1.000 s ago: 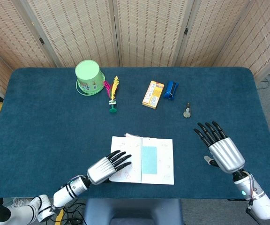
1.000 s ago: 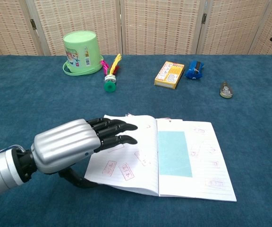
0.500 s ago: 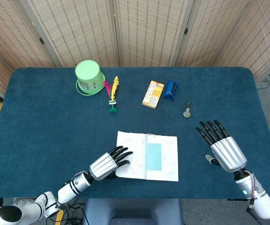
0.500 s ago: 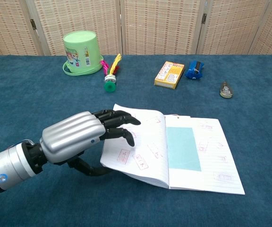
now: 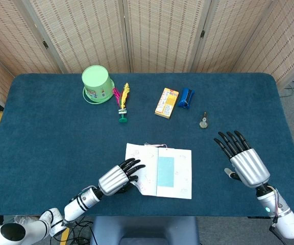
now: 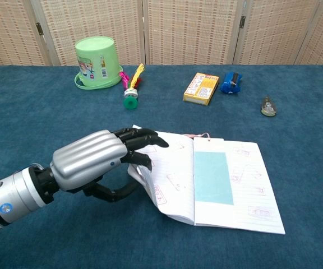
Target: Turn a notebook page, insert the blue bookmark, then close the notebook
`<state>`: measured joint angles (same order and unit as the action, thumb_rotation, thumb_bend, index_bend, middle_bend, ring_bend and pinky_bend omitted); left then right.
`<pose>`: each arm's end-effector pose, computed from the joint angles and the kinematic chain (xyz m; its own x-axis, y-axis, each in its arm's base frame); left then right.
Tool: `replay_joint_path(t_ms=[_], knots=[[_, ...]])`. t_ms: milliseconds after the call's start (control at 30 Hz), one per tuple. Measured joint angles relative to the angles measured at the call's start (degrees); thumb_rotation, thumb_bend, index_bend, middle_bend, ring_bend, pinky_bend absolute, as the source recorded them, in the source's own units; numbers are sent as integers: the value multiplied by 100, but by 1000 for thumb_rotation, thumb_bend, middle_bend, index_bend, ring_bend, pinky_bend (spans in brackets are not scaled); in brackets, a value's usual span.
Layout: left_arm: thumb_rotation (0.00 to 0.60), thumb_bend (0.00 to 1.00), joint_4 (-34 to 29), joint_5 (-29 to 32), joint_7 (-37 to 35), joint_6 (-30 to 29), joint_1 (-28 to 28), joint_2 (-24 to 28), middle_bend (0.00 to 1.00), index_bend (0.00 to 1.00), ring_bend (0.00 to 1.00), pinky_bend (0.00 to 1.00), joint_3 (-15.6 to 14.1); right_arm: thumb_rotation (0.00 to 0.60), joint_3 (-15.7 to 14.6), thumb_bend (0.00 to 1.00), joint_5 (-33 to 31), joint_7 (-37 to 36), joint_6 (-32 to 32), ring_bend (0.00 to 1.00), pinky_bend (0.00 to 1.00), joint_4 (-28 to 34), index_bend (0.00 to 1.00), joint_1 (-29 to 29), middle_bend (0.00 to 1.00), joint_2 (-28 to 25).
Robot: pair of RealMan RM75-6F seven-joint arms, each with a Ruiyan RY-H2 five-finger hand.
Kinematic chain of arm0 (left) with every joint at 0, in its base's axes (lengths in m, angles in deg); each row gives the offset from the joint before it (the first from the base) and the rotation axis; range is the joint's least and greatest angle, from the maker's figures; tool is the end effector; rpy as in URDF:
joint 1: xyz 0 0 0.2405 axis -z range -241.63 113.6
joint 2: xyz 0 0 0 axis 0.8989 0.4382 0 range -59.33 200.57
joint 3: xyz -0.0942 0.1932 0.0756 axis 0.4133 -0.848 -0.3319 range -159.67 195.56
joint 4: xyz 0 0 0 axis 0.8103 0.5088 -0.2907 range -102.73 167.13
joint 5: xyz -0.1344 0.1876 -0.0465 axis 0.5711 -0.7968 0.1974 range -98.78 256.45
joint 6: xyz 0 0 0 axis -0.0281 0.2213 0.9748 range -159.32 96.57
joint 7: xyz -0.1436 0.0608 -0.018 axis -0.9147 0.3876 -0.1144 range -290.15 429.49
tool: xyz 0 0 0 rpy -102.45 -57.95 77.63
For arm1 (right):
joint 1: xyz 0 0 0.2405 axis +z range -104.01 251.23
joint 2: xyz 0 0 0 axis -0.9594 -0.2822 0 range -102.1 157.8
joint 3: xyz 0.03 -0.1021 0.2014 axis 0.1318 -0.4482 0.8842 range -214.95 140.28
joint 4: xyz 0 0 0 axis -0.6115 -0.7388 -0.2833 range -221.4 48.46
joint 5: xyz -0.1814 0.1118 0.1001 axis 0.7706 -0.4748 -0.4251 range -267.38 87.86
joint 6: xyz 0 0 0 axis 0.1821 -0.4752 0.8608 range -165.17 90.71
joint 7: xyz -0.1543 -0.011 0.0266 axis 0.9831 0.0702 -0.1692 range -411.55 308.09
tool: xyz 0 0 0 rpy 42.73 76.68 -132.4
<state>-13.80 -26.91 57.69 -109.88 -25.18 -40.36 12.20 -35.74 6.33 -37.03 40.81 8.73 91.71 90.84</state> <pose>-0.1347 0.2691 -0.1157 0.3965 0.0942 0.9132 0.5647 -0.8093 -0.1618 -0.2216 -0.2408 0.0930 0.6227 0.0506 0.7809 -0.7077 -0.3894 0.5895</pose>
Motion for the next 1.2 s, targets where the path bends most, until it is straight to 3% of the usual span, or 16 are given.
replay_joint_path(t_ms=[367, 667, 900, 1200], knots=[[600, 562, -117, 171, -21, -427, -293, 430, 188, 596, 101, 157, 17, 600, 33, 100, 75, -57, -47, 0, 0, -72, 0, 67, 0, 72], [600, 562, 157, 330, -272, -682, -655, 620, 192, 598, 101, 157, -61, 600, 58, 99, 120, -50, -121, 0, 0, -93, 0, 145, 0, 135], [600, 561, 263, 57, -149, -1086, -685, 656, 192, 580, 101, 157, -146, 600, 67, 99, 111, -19, -100, 0, 0, -75, 0, 136, 0, 140], [600, 561, 64, -422, 495, -1181, -420, 690, 192, 559, 101, 157, -269, 600, 60, 99, 98, 25, -23, 0, 0, -26, 0, 72, 0, 91]])
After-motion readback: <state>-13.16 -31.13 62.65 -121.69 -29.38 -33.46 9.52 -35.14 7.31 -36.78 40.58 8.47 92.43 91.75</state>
